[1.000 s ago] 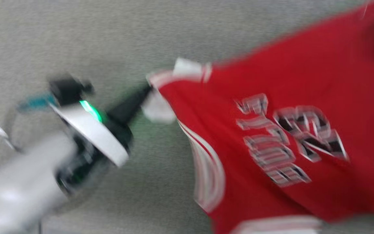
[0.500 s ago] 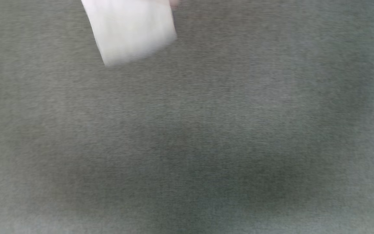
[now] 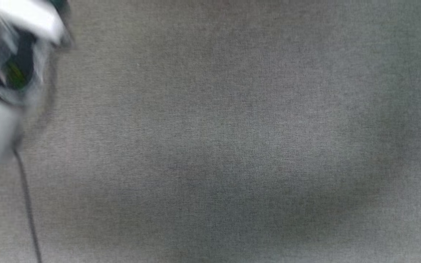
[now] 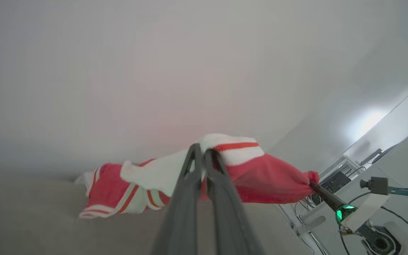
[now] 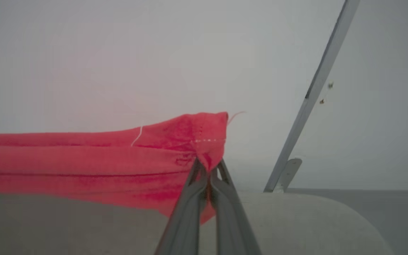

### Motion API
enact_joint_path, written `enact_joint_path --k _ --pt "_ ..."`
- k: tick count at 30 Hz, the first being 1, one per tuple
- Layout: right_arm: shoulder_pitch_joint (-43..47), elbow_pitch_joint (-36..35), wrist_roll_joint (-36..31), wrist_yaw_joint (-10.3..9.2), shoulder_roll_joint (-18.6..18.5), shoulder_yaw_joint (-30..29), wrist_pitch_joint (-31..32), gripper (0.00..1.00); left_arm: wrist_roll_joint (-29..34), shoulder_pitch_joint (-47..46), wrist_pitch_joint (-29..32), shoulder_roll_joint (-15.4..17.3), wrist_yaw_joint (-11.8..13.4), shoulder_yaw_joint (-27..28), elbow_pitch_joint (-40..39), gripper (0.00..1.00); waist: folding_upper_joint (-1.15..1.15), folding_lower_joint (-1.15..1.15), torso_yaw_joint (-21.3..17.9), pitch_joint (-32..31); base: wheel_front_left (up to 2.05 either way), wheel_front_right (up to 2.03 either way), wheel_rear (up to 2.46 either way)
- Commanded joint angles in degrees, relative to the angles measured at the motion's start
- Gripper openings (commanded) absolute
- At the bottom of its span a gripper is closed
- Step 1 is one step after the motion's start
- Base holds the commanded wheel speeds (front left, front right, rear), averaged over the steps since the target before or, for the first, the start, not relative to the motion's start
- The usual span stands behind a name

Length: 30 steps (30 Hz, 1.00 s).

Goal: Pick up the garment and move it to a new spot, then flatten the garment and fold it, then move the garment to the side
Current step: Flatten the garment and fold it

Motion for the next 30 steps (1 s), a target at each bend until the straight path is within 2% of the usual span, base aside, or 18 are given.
enact_joint_path --k 1,6,10,13,21,22,30 --pt "4.2 -1.0 2.0 -0.31 -1.0 0.7 0.2 0.0 -0.6 4.6 -0.5 0.7 0.2 0.0 -2.2 0.0 0.0 0.0 0.4 -0.9 0.0 0.0 0.0" --pt "19.3 -7.7 9.2 -0.31 -4.3 2.2 2.2 0.0 2.1 19.9 -0.9 0.8 0.2 0.4 -9.7 0.0 0.0 0.0 1.2 -2.9 0.0 0.0 0.0" --pt "32.4 -16.8 13.9 -0.31 -6.7 0.7 4.6 0.0 5.5 30.5 -0.9 0.4 0.2 3.1 -15.3 0.0 0.0 0.0 2.0 -4.3 0.0 0.0 0.0" --pt "41.6 -24.5 16.0 -0.31 -7.0 -1.5 7.1 0.0 8.1 37.4 -0.9 1.5 0.2 4.7 -19.3 0.0 0.0 0.0 2.1 -5.3 0.0 0.0 0.0" --pt "62.9 -44.3 17.0 -0.31 -3.0 -8.8 15.3 0.0 13.9 53.4 -0.9 5.0 0.2 8.4 -27.2 0.0 0.0 0.0 1.9 -7.6 0.0 0.0 0.0" --pt "62.9 -44.3 17.0 -0.31 -3.0 -8.8 15.3 0.0 13.9 53.4 -0.9 5.0 0.2 8.4 -27.2 0.0 0.0 0.0 1.9 -7.6 0.0 0.0 0.0" --pt "76.4 -59.8 16.4 -0.3 3.2 -15.0 21.5 0.0 17.9 64.6 -0.9 6.1 0.2 13.2 -34.3 0.0 0.0 0.0 2.1 -7.2 0.0 0.0 0.0"
